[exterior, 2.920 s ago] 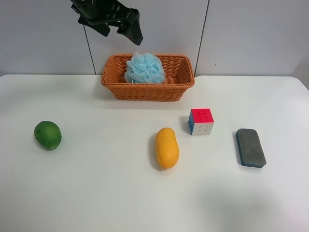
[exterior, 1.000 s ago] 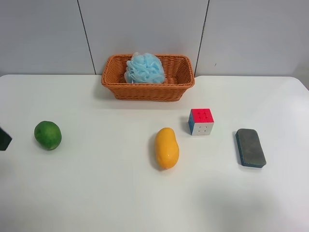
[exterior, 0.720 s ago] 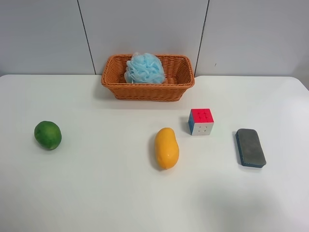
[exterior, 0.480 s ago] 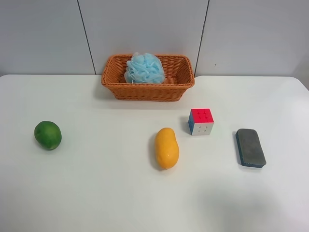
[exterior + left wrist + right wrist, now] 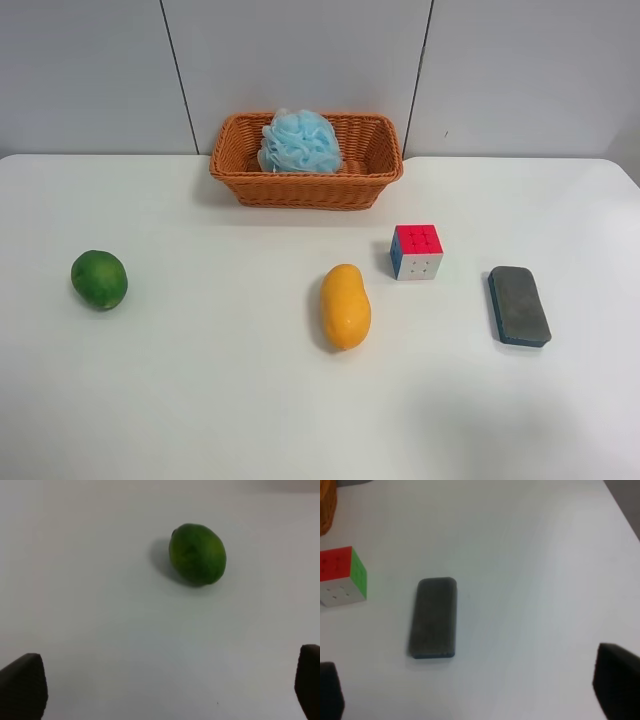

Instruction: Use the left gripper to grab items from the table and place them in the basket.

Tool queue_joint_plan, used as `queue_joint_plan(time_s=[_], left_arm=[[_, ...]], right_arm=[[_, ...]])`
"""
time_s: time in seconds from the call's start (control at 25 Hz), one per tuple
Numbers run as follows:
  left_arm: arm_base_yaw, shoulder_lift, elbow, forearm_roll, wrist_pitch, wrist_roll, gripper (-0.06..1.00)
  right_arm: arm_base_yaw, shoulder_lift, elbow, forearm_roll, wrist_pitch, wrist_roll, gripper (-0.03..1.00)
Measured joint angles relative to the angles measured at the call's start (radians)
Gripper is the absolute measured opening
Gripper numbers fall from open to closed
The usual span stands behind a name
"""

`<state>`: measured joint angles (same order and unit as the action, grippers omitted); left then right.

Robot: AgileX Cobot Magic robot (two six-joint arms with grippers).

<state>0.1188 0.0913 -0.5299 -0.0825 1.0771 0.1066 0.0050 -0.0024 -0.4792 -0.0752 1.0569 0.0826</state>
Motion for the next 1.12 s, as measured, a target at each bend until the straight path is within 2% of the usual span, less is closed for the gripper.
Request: queue_joint_plan(time_s=[0.28,1.12], left_arm=[[0.000,-0.095,0.000,-0.001,0.002,0.007,0.99],[0.000,-0.097,0.000,-0.003,0.003,0.007,0.99]], right_arm=[[0.000,0.000,0.000,0.000,0.000,0.000,0.99],[0.000,0.000,0.000,0.000,0.000,0.000,0.99]])
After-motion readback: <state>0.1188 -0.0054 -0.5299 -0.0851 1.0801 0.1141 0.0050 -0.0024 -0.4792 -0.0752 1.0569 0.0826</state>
